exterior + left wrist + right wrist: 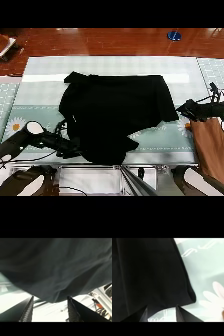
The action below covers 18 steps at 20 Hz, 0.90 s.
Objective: Fold the shirts.
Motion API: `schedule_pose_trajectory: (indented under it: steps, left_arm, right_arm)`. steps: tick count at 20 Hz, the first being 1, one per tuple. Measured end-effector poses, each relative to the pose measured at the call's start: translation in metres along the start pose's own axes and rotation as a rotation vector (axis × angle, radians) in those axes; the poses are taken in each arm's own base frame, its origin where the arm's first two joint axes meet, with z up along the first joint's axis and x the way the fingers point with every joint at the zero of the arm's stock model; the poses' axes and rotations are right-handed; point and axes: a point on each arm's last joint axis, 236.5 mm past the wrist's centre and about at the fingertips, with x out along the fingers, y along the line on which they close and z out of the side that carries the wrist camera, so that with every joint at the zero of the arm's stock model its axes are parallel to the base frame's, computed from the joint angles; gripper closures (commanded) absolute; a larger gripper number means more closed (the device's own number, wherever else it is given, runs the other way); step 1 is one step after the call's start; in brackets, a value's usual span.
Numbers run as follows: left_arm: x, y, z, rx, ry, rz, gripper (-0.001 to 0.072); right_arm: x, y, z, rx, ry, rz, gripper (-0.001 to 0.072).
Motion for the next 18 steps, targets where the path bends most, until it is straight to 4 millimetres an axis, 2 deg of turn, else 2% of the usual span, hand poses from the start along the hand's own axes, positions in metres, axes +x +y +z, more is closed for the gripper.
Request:
schedule_pose_trajectory:
  steps: [3, 6, 7, 8, 9, 10, 14, 18]
  left_arm:
    - [0.017, -0.005, -0.016, 0.021, 0.044, 0.010, 0.0199]
    - [0.029, -0.017, -0.015, 0.035, 0.018, -0.015, 0.0221]
    - [0.033, -0.025, -0.008, 0.034, -0.021, -0.034, 0.0312]
    - [0.036, -0.029, -0.002, 0.039, -0.053, -0.043, 0.0444]
    - [0.038, -0.033, 0.006, 0.043, -0.096, -0.050, 0.0629]
    - [0.039, -0.036, 0.013, 0.048, -0.132, -0.055, 0.0690]
    - [0.032, -0.055, 0.037, 0.084, -0.236, -0.093, 0.0690]
    - [0.020, -0.073, 0.052, 0.116, -0.288, -0.129, 0.0689]
  right_arm:
    - [0.000, 0.001, 0.001, 0.007, -0.004, 0.006, 0.0307]
    - [0.001, 0.003, 0.001, 0.015, -0.007, 0.016, 0.0307]
    - [0.001, 0.004, 0.001, 0.017, -0.008, 0.018, 0.0307]
    - [0.001, 0.004, 0.002, 0.018, -0.008, 0.018, 0.0307]
    - [0.001, 0.005, 0.002, 0.020, -0.010, 0.022, 0.0307]
    - [0.000, 0.005, 0.002, 0.020, -0.012, 0.022, 0.0307]
    - [0.000, -0.005, 0.007, 0.027, -0.033, -0.020, 0.0307]
    - [0.008, -0.036, 0.002, 0.066, 0.007, -0.129, 0.0307]
